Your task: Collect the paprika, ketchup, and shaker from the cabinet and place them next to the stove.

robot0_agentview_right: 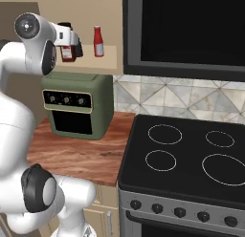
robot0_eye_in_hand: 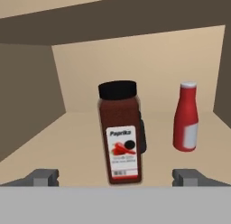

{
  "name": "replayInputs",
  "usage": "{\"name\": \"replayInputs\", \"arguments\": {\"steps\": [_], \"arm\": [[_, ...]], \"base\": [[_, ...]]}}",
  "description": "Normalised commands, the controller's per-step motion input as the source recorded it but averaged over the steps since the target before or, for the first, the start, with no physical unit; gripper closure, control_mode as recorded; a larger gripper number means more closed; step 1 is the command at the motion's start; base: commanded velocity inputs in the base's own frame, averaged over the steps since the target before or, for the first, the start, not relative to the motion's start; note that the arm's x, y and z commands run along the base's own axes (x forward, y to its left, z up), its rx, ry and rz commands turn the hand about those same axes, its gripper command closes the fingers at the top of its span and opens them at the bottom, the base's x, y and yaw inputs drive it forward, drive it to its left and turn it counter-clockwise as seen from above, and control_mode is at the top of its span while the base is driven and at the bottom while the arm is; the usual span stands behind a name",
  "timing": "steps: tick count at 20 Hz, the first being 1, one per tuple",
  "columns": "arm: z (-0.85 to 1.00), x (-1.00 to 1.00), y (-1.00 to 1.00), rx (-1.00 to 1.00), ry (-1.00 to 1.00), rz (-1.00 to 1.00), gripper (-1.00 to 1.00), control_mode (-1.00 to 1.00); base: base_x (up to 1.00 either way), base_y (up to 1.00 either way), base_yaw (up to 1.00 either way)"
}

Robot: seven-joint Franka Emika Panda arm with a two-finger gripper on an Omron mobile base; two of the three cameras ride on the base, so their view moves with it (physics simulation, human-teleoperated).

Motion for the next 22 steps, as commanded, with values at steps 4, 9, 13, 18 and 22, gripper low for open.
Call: {"name": "replayInputs", "arguments": {"steps": [4, 9, 13, 18, 22], "arm": [[0.0, 0.06, 0.0, 0.0, 0.0, 0.0, -1.0, -1.0], [0.0, 0.03, 0.0, 0.0, 0.0, 0.0, -1.0, -1.0], [0.0, 0.09, 0.0, 0.0, 0.0, 0.0, -1.0, -1.0], [0.0, 0.1, 0.0, 0.0, 0.01, 0.0, -1.0, -1.0], [0.0, 0.09, 0.0, 0.0, 0.01, 0.0, -1.0, -1.0]], "base": [[0.0, 0.0, 0.0], [0.0, 0.0, 0.0], [0.0, 0.0, 0.0], [0.0, 0.0, 0.0], [0.0, 0.0, 0.0]]}}
